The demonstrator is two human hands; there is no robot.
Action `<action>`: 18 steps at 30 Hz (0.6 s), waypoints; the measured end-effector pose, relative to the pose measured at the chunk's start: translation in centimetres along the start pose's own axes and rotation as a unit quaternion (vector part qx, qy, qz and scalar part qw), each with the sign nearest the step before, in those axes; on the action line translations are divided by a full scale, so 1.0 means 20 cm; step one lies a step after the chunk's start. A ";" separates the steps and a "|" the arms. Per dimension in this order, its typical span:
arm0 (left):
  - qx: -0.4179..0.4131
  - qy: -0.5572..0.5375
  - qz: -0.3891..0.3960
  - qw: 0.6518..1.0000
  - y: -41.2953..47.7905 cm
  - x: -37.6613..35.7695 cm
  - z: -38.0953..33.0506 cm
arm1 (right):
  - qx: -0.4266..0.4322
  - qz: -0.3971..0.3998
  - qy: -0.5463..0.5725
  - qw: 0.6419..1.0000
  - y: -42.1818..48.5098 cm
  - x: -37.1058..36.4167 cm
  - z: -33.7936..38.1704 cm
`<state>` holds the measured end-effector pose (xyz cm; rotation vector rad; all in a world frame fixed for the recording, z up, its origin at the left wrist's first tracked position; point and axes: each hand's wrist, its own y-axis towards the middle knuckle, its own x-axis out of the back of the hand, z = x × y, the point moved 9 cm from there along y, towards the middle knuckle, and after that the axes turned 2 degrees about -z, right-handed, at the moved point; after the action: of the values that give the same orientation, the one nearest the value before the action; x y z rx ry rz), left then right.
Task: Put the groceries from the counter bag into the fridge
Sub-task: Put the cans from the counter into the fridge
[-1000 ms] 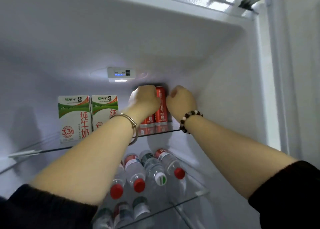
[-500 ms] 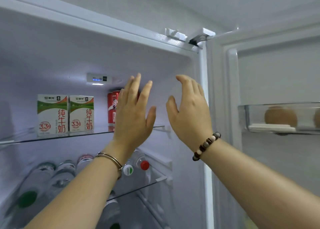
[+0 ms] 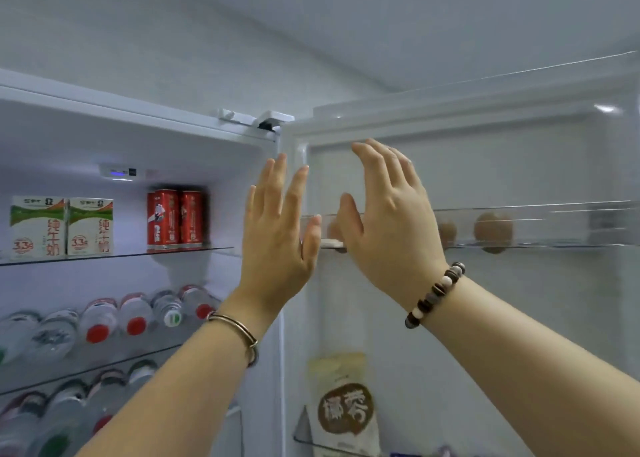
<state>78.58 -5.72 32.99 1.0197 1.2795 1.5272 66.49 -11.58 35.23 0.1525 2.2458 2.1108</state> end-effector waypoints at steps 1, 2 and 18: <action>-0.002 -0.007 0.004 1.000 0.00 -0.01 -0.10 | -0.004 0.001 -0.011 1.000 -0.02 0.08 -0.05; -0.001 -0.017 0.006 1.000 0.00 -0.03 -0.20 | -0.007 0.002 -0.023 1.000 -0.05 0.16 -0.09; -0.042 -0.348 0.040 0.936 -0.02 -0.63 -2.32 | -0.115 0.038 -0.379 0.917 -0.54 1.94 -1.10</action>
<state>37.91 -30.51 25.72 1.3999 0.6709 1.1002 25.16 -29.81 26.87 0.8815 1.5434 1.8584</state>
